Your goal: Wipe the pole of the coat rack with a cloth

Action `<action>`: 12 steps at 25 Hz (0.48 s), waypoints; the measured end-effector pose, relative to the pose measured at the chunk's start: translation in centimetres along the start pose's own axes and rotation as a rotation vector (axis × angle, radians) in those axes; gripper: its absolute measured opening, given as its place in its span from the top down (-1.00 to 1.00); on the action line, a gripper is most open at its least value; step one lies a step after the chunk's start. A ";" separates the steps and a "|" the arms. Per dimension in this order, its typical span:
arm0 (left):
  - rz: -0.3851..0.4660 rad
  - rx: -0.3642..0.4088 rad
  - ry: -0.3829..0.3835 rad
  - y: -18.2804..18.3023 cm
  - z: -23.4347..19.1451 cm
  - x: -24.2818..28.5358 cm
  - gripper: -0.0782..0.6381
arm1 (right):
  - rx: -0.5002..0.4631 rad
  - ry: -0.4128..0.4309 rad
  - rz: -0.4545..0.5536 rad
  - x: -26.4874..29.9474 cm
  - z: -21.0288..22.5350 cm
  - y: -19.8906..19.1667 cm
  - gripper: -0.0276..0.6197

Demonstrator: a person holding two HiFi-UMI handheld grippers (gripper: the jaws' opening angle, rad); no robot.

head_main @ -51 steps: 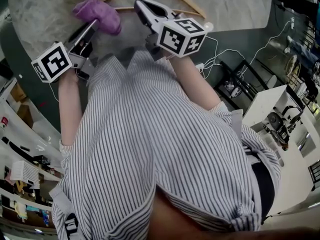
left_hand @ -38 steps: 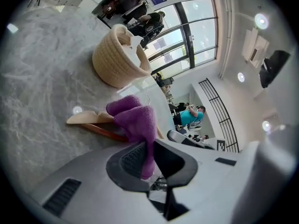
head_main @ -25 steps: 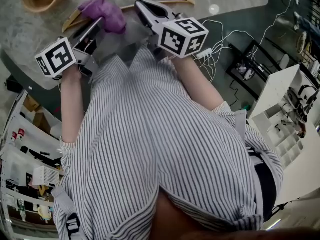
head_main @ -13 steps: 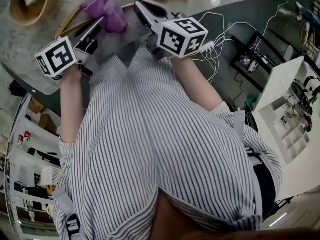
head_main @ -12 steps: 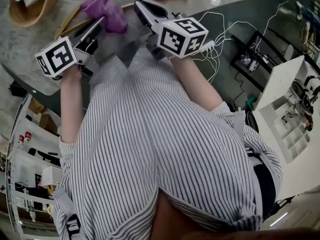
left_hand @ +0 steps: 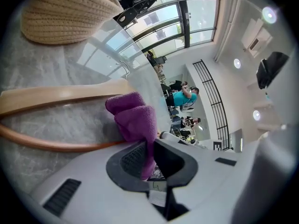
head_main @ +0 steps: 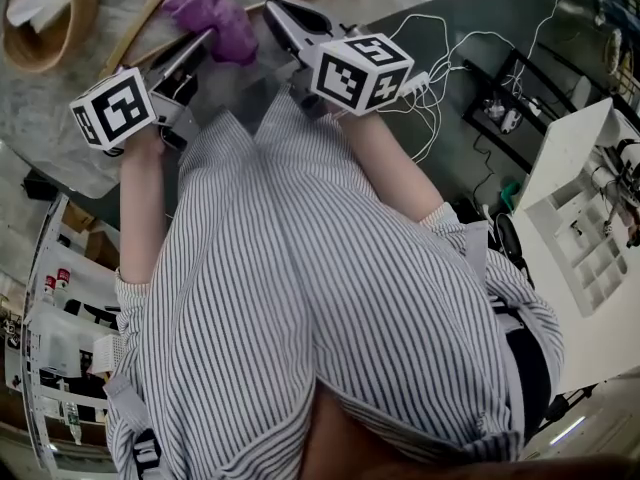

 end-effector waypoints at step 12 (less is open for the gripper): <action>-0.049 0.014 -0.025 -0.4 1.3 4.3 0.64 | 0.025 -0.011 -0.006 -1.4 2.7 0.1 0.87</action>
Point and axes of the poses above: the fingertips, and each gripper's own axes: x forward along the fingers, z to its right, y out of its top, the point moved 2 cm from there along -x, backward along the fingers, and after that the axes turned 11 degrees about -y, right-handed, at the moved point
